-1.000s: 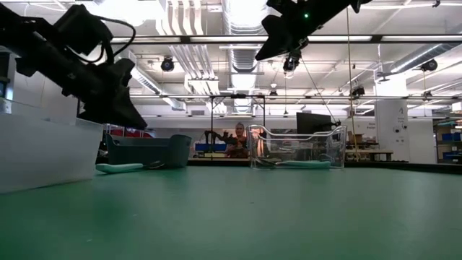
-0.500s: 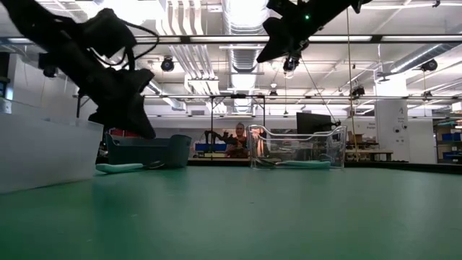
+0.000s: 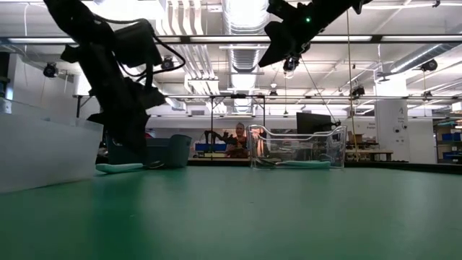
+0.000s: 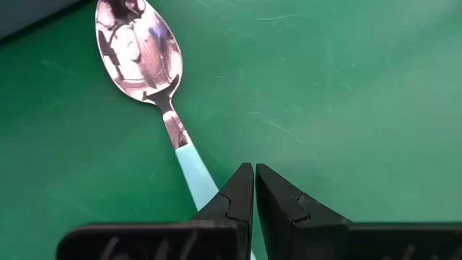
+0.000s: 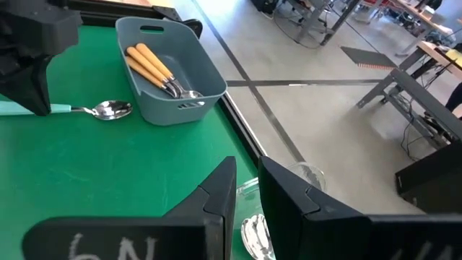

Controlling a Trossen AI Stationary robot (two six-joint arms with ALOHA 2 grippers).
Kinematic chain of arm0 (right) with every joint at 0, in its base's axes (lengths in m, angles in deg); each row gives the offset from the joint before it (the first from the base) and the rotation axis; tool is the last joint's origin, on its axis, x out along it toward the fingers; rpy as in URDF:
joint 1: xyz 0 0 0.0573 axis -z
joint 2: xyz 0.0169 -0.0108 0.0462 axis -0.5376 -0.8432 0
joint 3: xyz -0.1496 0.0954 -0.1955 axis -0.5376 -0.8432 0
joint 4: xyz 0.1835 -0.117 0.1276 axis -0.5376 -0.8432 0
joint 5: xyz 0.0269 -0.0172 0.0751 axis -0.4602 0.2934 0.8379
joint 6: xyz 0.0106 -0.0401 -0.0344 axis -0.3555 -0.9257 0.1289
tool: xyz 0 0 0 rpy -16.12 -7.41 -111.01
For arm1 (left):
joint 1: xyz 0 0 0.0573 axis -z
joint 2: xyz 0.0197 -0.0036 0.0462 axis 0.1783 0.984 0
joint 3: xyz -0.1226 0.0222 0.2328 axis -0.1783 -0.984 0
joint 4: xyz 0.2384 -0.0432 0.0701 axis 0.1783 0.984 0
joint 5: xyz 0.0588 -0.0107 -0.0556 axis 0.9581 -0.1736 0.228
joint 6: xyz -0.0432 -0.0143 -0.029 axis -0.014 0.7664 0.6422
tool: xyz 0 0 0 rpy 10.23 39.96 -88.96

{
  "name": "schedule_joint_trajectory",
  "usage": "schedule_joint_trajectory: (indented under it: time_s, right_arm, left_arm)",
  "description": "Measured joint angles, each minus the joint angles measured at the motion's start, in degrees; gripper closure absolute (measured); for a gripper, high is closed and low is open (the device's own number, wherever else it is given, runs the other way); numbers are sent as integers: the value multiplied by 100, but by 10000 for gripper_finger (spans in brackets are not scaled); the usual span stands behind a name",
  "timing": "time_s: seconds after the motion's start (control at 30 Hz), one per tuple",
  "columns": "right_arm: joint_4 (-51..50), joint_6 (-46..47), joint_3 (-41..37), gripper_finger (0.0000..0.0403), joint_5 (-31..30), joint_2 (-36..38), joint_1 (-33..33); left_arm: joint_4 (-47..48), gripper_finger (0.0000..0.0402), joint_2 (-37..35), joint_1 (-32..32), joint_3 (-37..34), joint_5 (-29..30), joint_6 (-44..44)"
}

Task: Sort silverware by color (type)
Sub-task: Put the light blue spoon into the transparent bin

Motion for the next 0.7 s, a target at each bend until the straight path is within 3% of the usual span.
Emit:
schedule_joint_trajectory:
  time_s: [0.23, 0.7]
  right_arm:
    - [-5, 15, 0, 351, 0, -2, 0]
    - [-2, 15, 0, 351, 0, -2, 0]
  left_arm:
    - [732, 375, 324, 0, 339, 437, 123]
    - [854, 243, 936, 2, 499, 670, 255]
